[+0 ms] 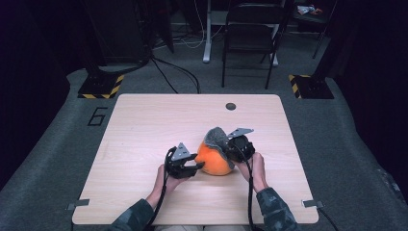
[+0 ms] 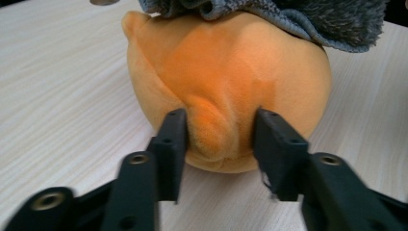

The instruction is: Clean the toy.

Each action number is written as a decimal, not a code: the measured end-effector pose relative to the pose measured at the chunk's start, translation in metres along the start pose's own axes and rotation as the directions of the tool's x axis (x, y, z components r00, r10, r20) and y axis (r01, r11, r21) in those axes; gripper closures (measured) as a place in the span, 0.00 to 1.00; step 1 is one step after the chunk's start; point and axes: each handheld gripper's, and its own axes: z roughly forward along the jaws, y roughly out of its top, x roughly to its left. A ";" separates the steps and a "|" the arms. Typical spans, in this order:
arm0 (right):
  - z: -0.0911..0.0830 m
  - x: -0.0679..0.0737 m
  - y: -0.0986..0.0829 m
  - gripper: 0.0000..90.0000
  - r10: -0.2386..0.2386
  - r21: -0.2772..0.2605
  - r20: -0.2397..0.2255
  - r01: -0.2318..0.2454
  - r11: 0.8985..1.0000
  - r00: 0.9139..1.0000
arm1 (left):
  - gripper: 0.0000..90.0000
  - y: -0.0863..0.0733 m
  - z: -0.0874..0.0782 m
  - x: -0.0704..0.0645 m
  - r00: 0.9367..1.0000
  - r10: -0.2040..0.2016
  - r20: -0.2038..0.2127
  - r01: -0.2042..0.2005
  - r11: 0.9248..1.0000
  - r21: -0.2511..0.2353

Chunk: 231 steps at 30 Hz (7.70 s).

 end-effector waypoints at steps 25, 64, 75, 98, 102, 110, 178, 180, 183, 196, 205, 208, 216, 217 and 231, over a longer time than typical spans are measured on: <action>-0.004 0.030 0.020 0.81 -0.076 -0.044 -0.001 0.076 0.996 0.997 | 0.88 -0.005 -0.006 -0.012 1.000 0.007 -0.021 -0.007 1.000 -0.003; -0.001 -0.058 -0.028 0.81 0.176 0.080 0.111 -0.185 0.979 0.978 | 0.86 -0.006 -0.006 -0.007 1.000 -0.007 -0.001 0.007 1.000 -0.017; -0.044 -0.012 0.010 0.81 0.111 -0.149 -0.105 -0.126 0.981 0.988 | 0.86 -0.005 -0.005 -0.012 1.000 0.010 -0.002 -0.010 1.000 -0.023; -0.013 0.010 0.004 0.80 -0.012 -0.017 -0.008 0.012 1.000 1.000 | 0.86 -0.004 -0.004 -0.012 1.000 0.016 0.008 -0.016 1.000 -0.013; -0.014 0.006 0.002 0.80 -0.004 -0.006 -0.003 0.004 1.000 1.000 | 0.86 -0.004 -0.004 -0.013 1.000 0.017 0.007 -0.017 1.000 -0.017; -0.011 -0.012 -0.006 0.80 0.040 0.032 0.009 -0.040 0.999 0.999 | 0.86 -0.005 -0.004 -0.012 1.000 0.018 0.005 -0.018 1.000 -0.016; -0.001 -0.013 -0.010 0.80 0.047 0.046 0.031 -0.049 0.998 0.998 | 0.73 -0.005 0.014 -0.022 0.978 0.173 -0.119 -0.170 0.985 0.029; -0.001 -0.015 -0.010 0.80 0.042 0.043 0.027 -0.043 0.998 0.999 | 0.79 -0.005 0.014 -0.022 0.977 0.173 -0.126 -0.170 0.985 0.031; -0.003 -0.015 -0.009 0.80 0.051 0.037 0.035 -0.053 0.998 0.998 | 0.84 -0.003 0.014 -0.022 0.980 0.158 -0.123 -0.156 0.987 0.027; -0.043 0.010 0.016 0.80 0.000 -0.095 -0.030 -0.003 0.996 1.000 | 0.86 0.014 -0.001 -0.023 0.997 0.043 -0.057 -0.044 0.999 -0.006; -0.016 0.027 0.012 0.80 -0.076 -0.026 -0.009 0.076 0.997 0.997 | 0.86 0.012 0.002 -0.024 0.997 0.056 -0.050 -0.056 0.998 0.002; -0.014 0.023 0.010 0.80 -0.080 -0.016 0.007 0.080 0.997 0.997 | 0.86 0.011 0.002 -0.023 0.997 0.058 -0.046 -0.058 0.998 0.008; -0.012 0.008 0.003 0.80 -0.035 0.022 0.023 0.035 0.999 0.999 | 0.86 0.009 0.003 -0.021 0.998 0.053 -0.036 -0.052 0.999 0.009; -0.012 0.005 0.002 0.79 -0.032 0.026 0.022 0.031 0.999 0.999 | 0.86 0.009 0.003 -0.021 0.998 0.054 -0.036 -0.054 0.999 0.009; 0.000 -0.030 -0.017 0.79 0.082 0.107 0.055 -0.088 0.990 0.995 | 0.85 0.008 0.003 -0.020 0.998 0.060 -0.037 -0.060 0.998 0.006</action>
